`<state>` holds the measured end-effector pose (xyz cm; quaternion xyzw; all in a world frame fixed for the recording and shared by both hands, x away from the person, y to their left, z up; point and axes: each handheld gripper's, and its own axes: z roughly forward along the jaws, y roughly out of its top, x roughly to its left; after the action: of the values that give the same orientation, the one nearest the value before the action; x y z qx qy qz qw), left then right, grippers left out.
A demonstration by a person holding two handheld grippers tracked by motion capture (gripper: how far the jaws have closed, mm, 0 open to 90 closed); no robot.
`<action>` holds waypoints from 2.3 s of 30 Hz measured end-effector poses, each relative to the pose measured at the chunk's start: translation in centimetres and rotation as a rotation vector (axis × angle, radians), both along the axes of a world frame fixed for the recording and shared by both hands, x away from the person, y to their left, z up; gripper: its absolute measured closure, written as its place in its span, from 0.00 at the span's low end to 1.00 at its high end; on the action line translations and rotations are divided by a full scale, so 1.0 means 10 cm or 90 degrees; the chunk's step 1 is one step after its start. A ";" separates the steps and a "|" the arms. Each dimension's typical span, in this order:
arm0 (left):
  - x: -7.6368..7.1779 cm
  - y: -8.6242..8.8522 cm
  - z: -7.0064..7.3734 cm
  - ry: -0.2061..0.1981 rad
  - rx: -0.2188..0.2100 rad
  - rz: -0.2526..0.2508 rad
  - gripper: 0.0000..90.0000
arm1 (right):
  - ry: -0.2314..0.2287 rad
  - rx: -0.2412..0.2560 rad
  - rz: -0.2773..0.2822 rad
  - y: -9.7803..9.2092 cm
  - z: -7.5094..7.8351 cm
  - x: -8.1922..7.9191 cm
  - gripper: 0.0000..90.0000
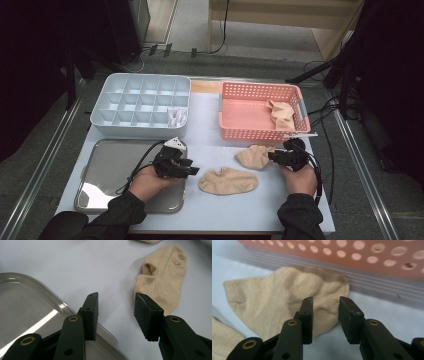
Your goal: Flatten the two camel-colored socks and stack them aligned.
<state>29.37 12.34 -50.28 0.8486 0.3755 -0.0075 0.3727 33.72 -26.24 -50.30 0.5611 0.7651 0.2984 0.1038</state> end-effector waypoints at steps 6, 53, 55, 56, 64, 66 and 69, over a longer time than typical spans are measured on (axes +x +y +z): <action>0.00 -0.01 -0.01 0.000 0.000 0.001 0.63 | 0.004 -0.003 -0.004 0.03 -0.02 0.02 0.84; -0.04 0.22 0.09 -0.014 -0.017 0.054 0.62 | -0.049 0.094 0.210 1.13 0.37 -0.04 1.00; -0.05 0.23 0.09 -0.015 -0.017 0.057 0.62 | -0.045 0.093 0.218 1.18 0.36 -0.02 1.00; -0.05 0.24 0.09 -0.015 -0.019 0.060 0.62 | -0.042 0.092 0.222 1.21 0.36 -0.02 1.00; -0.09 0.30 0.09 -0.016 -0.015 0.072 0.62 | -0.031 0.088 0.258 1.43 0.30 0.04 1.00; -0.10 0.31 0.09 -0.017 -0.017 0.078 0.62 | -0.028 0.086 0.265 1.49 0.28 0.05 1.00; -0.11 0.32 0.09 -0.016 -0.018 0.082 0.62 | -0.022 0.083 0.277 1.57 0.24 0.06 1.00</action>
<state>28.26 15.59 -49.41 0.8173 0.4247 0.0221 0.3888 34.36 -10.55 -47.88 0.3834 0.8452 0.3721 0.0133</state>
